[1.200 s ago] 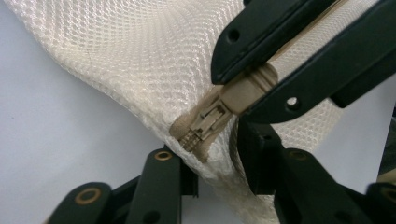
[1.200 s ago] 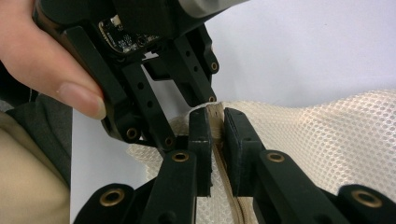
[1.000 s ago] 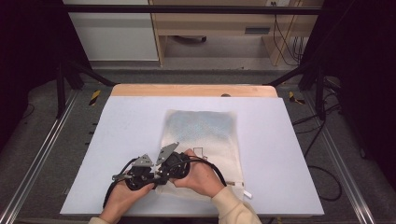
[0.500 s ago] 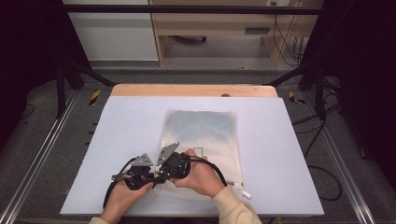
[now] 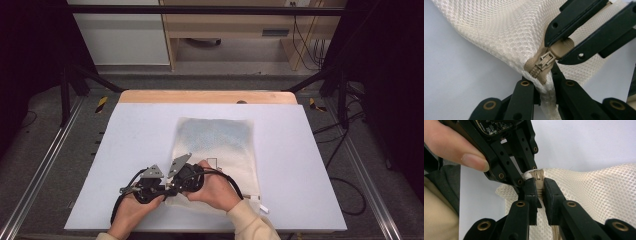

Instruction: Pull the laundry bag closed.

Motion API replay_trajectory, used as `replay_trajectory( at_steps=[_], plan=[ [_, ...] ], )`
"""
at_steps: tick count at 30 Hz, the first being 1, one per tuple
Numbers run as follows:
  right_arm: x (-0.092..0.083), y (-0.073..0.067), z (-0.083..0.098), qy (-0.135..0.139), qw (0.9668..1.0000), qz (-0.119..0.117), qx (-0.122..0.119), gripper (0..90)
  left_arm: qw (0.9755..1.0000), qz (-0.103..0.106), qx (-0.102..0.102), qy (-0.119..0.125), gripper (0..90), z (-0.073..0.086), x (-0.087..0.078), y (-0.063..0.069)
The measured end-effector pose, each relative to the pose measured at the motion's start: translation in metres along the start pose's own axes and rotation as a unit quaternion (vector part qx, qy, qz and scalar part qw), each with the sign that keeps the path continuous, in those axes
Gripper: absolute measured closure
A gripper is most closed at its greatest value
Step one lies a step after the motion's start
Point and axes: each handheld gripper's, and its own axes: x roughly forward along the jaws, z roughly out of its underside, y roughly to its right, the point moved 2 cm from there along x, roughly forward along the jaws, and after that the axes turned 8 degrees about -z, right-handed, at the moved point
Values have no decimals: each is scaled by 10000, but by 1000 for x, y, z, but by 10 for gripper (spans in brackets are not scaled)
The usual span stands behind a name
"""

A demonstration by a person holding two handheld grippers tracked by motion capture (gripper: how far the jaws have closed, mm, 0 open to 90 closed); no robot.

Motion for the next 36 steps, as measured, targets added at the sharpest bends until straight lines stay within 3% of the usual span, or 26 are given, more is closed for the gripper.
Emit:
replay_trajectory(
  at_steps=[16,17,27,36],
  plan=[
    [1,0,3,-143,9999,55,26,822,9999,-15,112,-60,853,0,-1,-1],
    [2,1,3,-139,9999,28,-30,822,10000,-19,13,5,854,0,-1,1],
    [0,1,5,-166,9999,5,11,823,10000,-22,21,33,855,0,-2,1],
    [0,0,8,-199,9998,14,-3,823,9998,-93,157,-24,858,-1,-2,3]
  ],
)
